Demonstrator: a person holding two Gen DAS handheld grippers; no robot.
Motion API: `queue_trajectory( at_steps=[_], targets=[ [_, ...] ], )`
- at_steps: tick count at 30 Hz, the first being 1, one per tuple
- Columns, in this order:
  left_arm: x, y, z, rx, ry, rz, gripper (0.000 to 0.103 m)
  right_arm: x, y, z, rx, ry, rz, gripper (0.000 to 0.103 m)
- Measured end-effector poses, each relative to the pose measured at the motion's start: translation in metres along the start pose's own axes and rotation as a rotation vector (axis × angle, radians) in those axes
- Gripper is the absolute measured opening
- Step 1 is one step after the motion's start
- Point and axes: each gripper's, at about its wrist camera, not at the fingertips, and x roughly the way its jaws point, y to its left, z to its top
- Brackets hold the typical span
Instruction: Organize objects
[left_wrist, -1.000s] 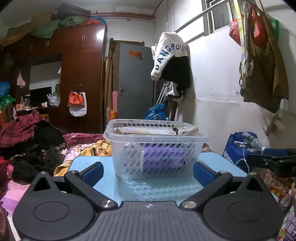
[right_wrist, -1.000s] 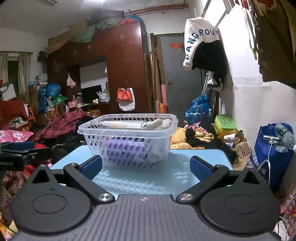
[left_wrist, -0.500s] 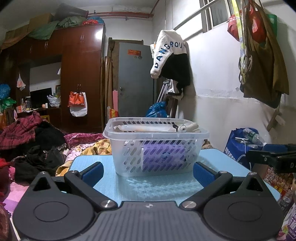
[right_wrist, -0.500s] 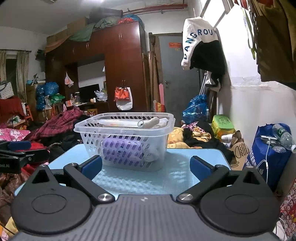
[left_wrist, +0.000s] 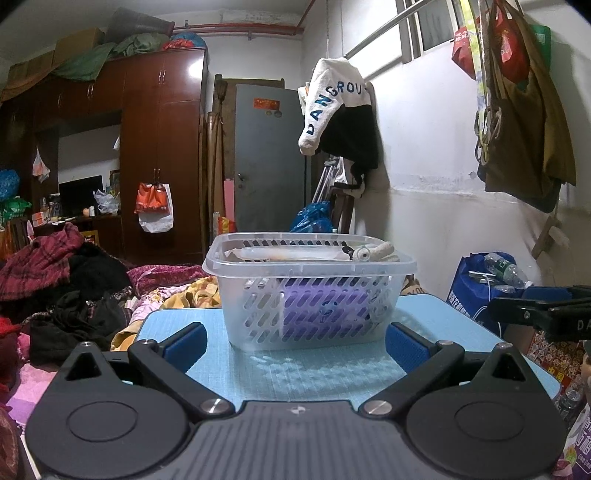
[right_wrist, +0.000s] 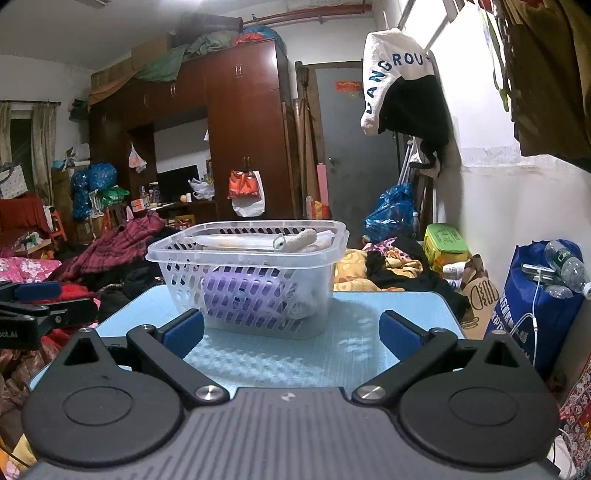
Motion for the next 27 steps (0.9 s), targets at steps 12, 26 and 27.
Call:
queue_trajectory(
  at_steps=[12, 26, 27],
  targets=[
    [0.0012, -0.002, 0.0007, -0.002, -0.003, 0.005, 0.103, -0.0001, -0.0011, -0.0002, -0.001, 0.001, 0.0, 0.103],
    [0.0031, -0.0029, 0.0006, -0.003, 0.005, 0.01, 0.103, 0.0017, -0.0001, 0.0, -0.005, 0.002, -0.001, 0.103],
    [0.0036, -0.0029, 0.0006, -0.003, 0.006, 0.01, 0.103, 0.0018, -0.0004, 0.0, -0.005, 0.003, -0.001, 0.103]
  ],
)
